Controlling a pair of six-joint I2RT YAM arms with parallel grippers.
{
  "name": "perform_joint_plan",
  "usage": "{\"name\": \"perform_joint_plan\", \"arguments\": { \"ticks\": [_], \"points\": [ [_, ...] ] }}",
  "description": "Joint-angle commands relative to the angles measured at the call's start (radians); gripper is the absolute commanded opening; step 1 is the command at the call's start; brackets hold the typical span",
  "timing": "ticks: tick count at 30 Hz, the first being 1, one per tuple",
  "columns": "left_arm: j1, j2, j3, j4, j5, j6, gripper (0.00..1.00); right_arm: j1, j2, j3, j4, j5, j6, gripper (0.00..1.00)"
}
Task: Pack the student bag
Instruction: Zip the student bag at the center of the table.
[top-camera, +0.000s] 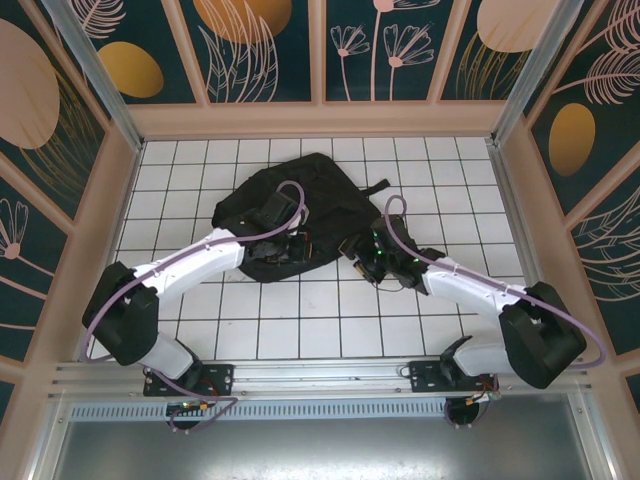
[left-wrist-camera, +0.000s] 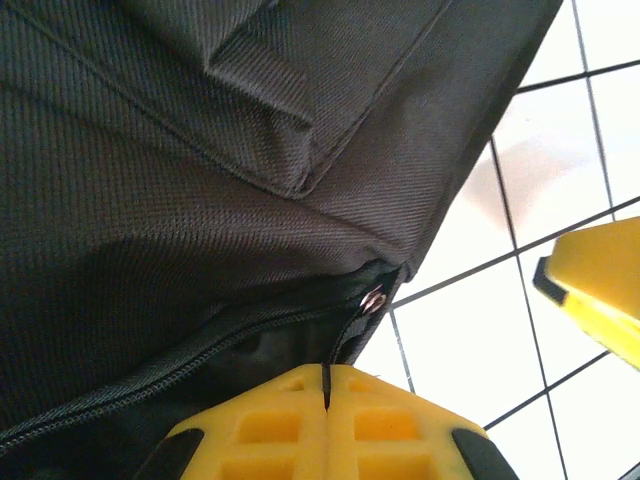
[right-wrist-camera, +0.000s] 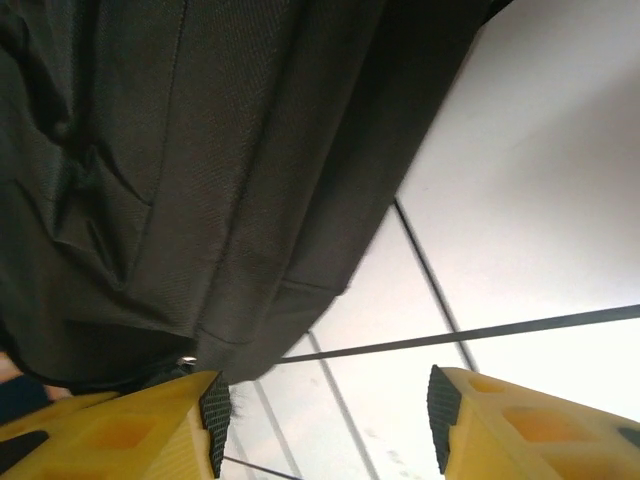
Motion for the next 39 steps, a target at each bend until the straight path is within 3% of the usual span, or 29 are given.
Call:
{"name": "perform_joint_plan", "arguments": {
  "ticks": [1,10,17,19,22,24,28,30,33,39],
  "points": [
    [-0.004,-0.043,-0.029,0.037,0.011,-0.026,0.00,0.021,0.036,-0.013,0.175,0.006,0.169,0.57],
    [-0.004,-0.065,-0.046,0.050,0.030,-0.039,0.00,0.061,0.194,-0.005,0.382,-0.012,0.230,0.46],
    [-0.004,-0.073,-0.059,0.056,0.055,-0.037,0.00,0.055,0.256,-0.013,0.492,-0.008,0.213,0.20],
    [-0.004,-0.078,-0.059,0.057,0.062,-0.038,0.00,0.049,0.276,-0.006,0.508,-0.014,0.215,0.22],
    [-0.004,-0.083,-0.053,0.057,0.063,-0.039,0.00,0.052,0.291,0.009,0.503,-0.008,0.203,0.41],
    [-0.004,-0.083,-0.050,0.057,0.061,-0.040,0.00,0.059,0.275,-0.033,0.572,0.015,0.216,0.47],
    [-0.004,-0.082,-0.043,0.062,0.062,-0.044,0.00,0.086,0.193,-0.188,0.787,0.131,0.276,0.48],
    [-0.004,-0.078,-0.039,0.064,0.063,-0.043,0.00,0.093,0.167,-0.227,0.834,0.168,0.287,0.44],
    [-0.003,-0.071,-0.027,0.059,0.062,-0.038,0.00,0.098,0.165,-0.237,0.881,0.174,0.286,0.42],
    [-0.004,-0.068,-0.011,0.055,0.069,-0.037,0.00,0.097,0.249,-0.179,0.915,0.132,0.286,0.52]
  ]
}}
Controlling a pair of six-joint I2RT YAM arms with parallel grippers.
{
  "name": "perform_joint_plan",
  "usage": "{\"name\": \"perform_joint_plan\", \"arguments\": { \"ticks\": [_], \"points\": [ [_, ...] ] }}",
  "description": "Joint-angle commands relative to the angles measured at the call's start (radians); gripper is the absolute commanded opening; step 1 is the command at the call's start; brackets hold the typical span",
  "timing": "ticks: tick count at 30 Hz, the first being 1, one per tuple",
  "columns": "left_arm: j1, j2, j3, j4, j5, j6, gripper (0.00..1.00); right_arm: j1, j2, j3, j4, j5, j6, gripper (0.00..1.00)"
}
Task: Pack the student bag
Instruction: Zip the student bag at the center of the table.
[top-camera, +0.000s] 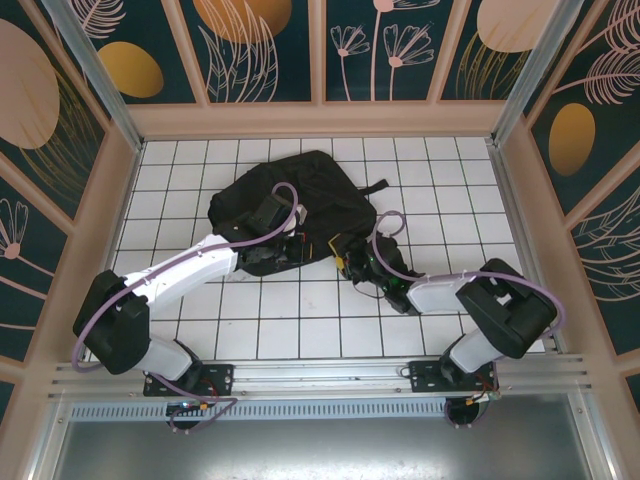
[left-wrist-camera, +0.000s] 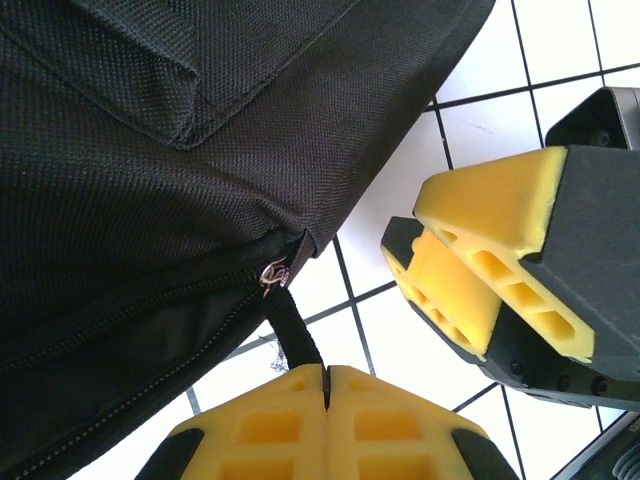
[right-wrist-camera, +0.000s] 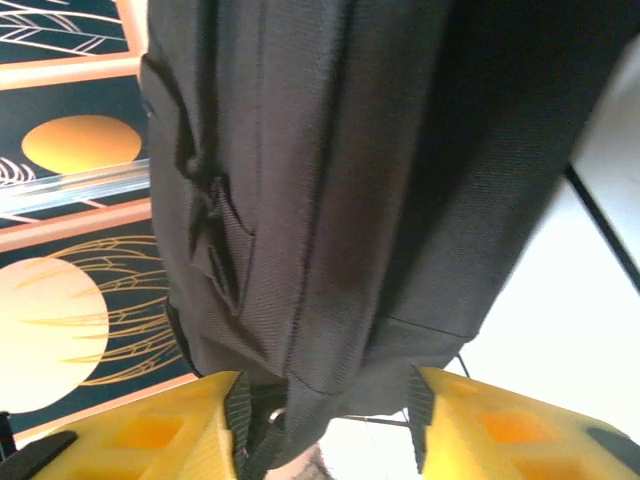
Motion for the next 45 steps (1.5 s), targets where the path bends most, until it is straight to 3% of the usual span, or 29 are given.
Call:
{"name": "perform_joint_plan", "arguments": {
  "ticks": [1,4,6,12,21,25,33,45],
  "points": [
    [-0.004,-0.015,0.037,0.007,0.024,-0.004,0.00,0.006,0.060,0.051,0.094,-0.009,0.014,0.54],
    [-0.004,-0.020,0.039,0.006,0.025,-0.005,0.00,0.006,0.115,0.068,0.119,-0.023,0.034,0.63],
    [-0.003,-0.024,0.039,0.004,0.027,-0.006,0.00,0.006,0.144,0.070,0.153,-0.029,0.043,0.61],
    [-0.004,-0.031,0.030,0.001,0.026,-0.003,0.00,0.006,0.206,0.085,0.223,-0.039,0.054,0.41],
    [-0.003,-0.049,0.017,0.000,0.027,0.003,0.00,-0.011,0.198,0.093,0.186,-0.036,0.016,0.00],
    [-0.003,-0.060,0.014,-0.018,-0.013,0.019,0.00,-0.033,0.154,0.075,0.114,-0.048,-0.019,0.00],
    [-0.002,-0.083,-0.008,-0.049,-0.093,0.054,0.00,-0.108,0.026,0.092,-0.218,-0.101,-0.168,0.00],
    [-0.002,-0.115,-0.047,-0.046,-0.040,0.033,0.00,-0.189,-0.073,0.172,-0.522,-0.044,-0.345,0.00]
  ]
}}
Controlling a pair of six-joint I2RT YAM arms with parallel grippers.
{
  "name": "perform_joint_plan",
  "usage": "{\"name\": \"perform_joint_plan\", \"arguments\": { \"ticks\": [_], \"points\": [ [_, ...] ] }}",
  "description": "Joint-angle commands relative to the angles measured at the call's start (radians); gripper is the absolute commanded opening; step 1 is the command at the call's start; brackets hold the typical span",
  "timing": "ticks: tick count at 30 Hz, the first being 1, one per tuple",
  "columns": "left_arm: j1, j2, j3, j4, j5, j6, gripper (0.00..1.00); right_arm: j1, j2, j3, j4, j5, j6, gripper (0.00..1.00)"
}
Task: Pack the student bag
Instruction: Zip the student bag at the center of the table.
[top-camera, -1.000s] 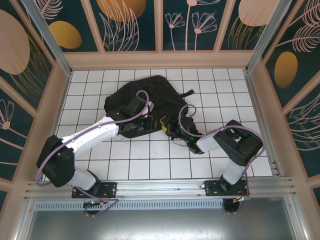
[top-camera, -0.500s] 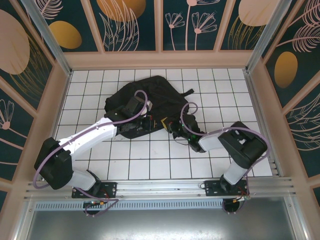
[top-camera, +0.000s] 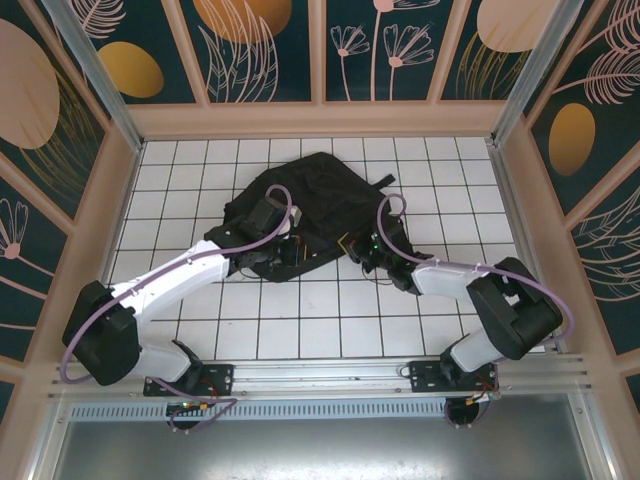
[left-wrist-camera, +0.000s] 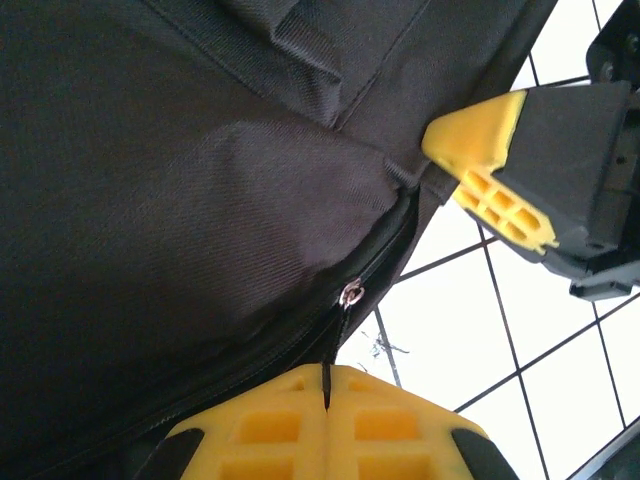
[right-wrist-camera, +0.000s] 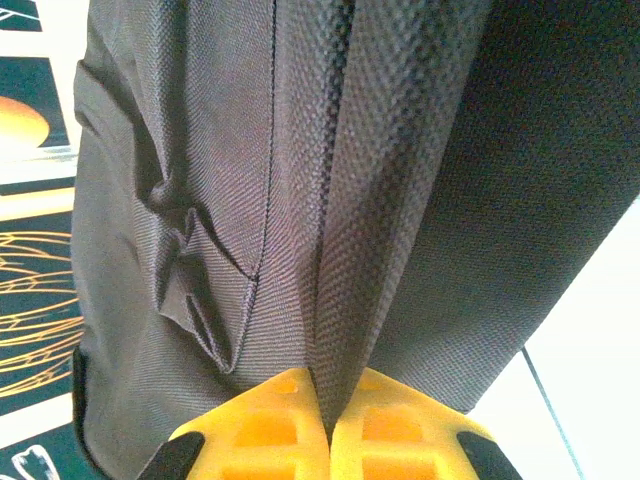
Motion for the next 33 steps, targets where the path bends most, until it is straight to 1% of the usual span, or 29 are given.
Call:
{"name": "perform_joint_plan", "arguments": {
  "ticks": [1,2,3,6,11,13,14,15,16,18,20,22,24,27,30,32,33],
  "points": [
    [-0.001,-0.044,-0.010,-0.026,0.004,0.006,0.00,-0.049,-0.043,0.032,-0.153,0.085,-0.104,0.00],
    [-0.002,-0.049,-0.010,-0.031,0.005,0.007,0.00,-0.049,-0.049,0.036,-0.170,0.086,-0.116,0.00],
    [-0.002,-0.053,-0.010,-0.036,0.004,0.007,0.00,-0.077,-0.055,0.040,-0.185,0.080,-0.126,0.00],
    [-0.002,-0.064,-0.010,-0.043,0.009,0.011,0.00,-0.118,-0.060,0.052,-0.218,0.061,-0.162,0.00],
    [-0.002,-0.062,-0.016,-0.037,0.024,0.006,0.00,-0.135,-0.072,0.078,-0.272,0.072,-0.216,0.00],
    [-0.003,-0.060,-0.014,-0.030,0.029,0.001,0.00,-0.134,-0.088,0.080,-0.271,0.062,-0.223,0.09],
    [-0.001,-0.060,-0.014,-0.025,0.032,-0.004,0.00,-0.132,-0.101,0.083,-0.276,0.063,-0.226,0.21],
    [-0.002,-0.059,-0.014,-0.017,0.037,-0.008,0.00,-0.127,-0.118,0.088,-0.287,0.065,-0.230,0.37],
    [-0.002,-0.058,-0.014,-0.010,0.040,-0.012,0.00,-0.123,-0.132,0.097,-0.305,0.071,-0.232,0.47],
    [-0.002,-0.059,-0.013,0.003,0.046,-0.022,0.00,-0.104,-0.181,0.115,-0.353,0.105,-0.229,0.60],
    [-0.002,-0.059,-0.013,0.016,0.054,-0.031,0.00,-0.078,-0.225,0.120,-0.382,0.121,-0.211,0.62],
    [-0.002,-0.058,-0.008,0.021,0.059,-0.034,0.00,-0.051,-0.254,0.108,-0.370,0.099,-0.161,0.62],
    [-0.002,-0.056,-0.004,0.023,0.059,-0.035,0.00,0.002,-0.269,0.085,-0.337,0.078,-0.078,0.59],
    [-0.002,-0.054,0.000,0.024,0.058,-0.035,0.00,0.078,-0.262,0.062,-0.314,0.082,0.059,0.54],
    [-0.002,-0.055,0.003,0.025,0.056,-0.038,0.00,0.135,-0.257,-0.005,-0.185,0.092,0.189,0.55],
    [-0.003,-0.060,0.002,0.025,0.056,-0.041,0.00,0.159,-0.235,-0.022,-0.097,0.093,0.234,0.57],
    [-0.002,-0.061,0.001,0.026,0.056,-0.043,0.00,0.167,-0.218,-0.012,-0.088,0.092,0.244,0.57]
  ]
}}
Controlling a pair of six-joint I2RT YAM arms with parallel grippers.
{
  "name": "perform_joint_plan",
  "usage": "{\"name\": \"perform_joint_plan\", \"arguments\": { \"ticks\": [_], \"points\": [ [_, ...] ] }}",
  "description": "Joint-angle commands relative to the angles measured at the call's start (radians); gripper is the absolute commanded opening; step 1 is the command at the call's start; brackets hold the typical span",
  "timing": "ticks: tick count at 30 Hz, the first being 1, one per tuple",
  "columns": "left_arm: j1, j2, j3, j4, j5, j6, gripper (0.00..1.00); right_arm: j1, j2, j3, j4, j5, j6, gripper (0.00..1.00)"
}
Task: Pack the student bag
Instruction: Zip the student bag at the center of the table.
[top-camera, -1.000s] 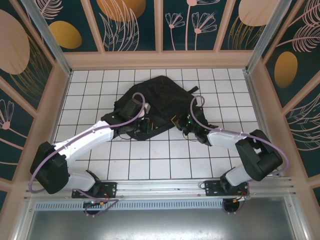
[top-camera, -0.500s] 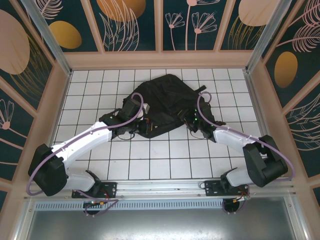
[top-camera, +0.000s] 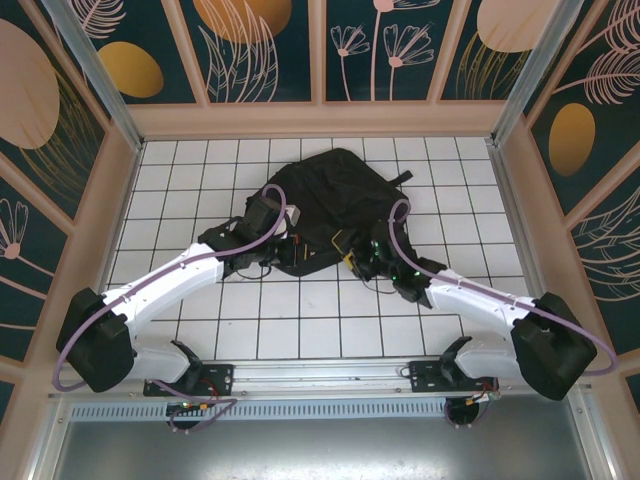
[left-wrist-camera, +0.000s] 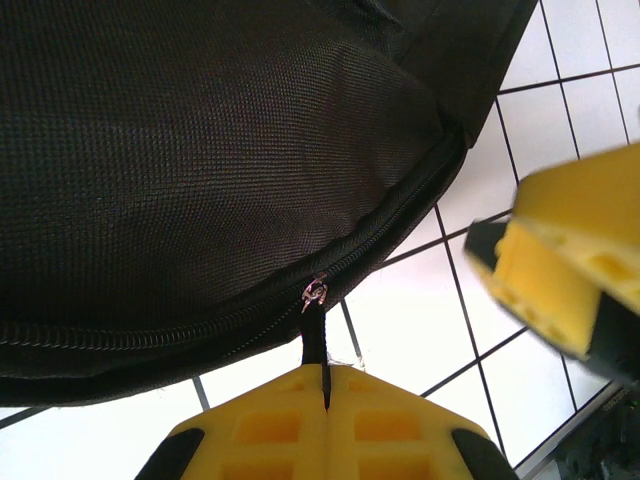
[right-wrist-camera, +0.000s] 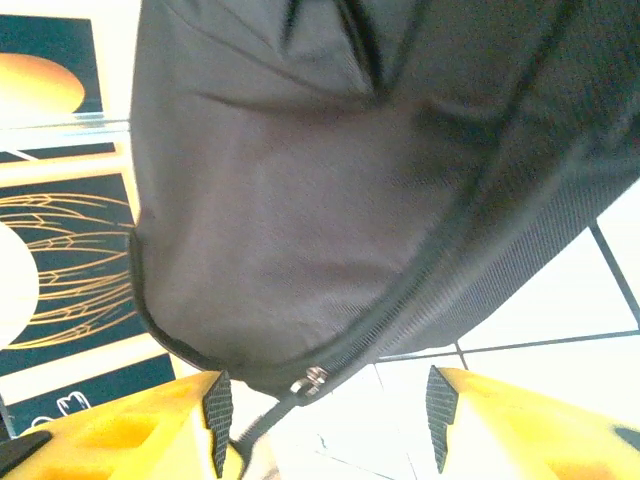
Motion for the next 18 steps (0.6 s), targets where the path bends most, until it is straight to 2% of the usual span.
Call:
{"name": "perform_joint_plan", "arguments": {
  "ticks": [1,5,8,12,18],
  "points": [
    [-0.001,-0.026,0.007,0.022,0.012,-0.016,0.00,0.031,0.046,-0.005,0.128,0.020,0.135,0.57],
    [-0.003,-0.038,-0.001,0.022,0.010,-0.021,0.00,0.061,0.098,-0.013,0.187,0.062,0.182,0.56],
    [-0.002,-0.042,-0.004,0.022,0.012,-0.027,0.00,0.059,0.156,-0.006,0.264,0.057,0.156,0.54],
    [-0.002,-0.048,-0.003,0.015,0.008,-0.024,0.00,0.061,0.200,0.032,0.242,0.043,0.130,0.41],
    [-0.002,-0.058,-0.008,0.025,0.018,-0.030,0.00,0.055,0.210,0.013,0.239,0.055,0.111,0.29]
  ]
}}
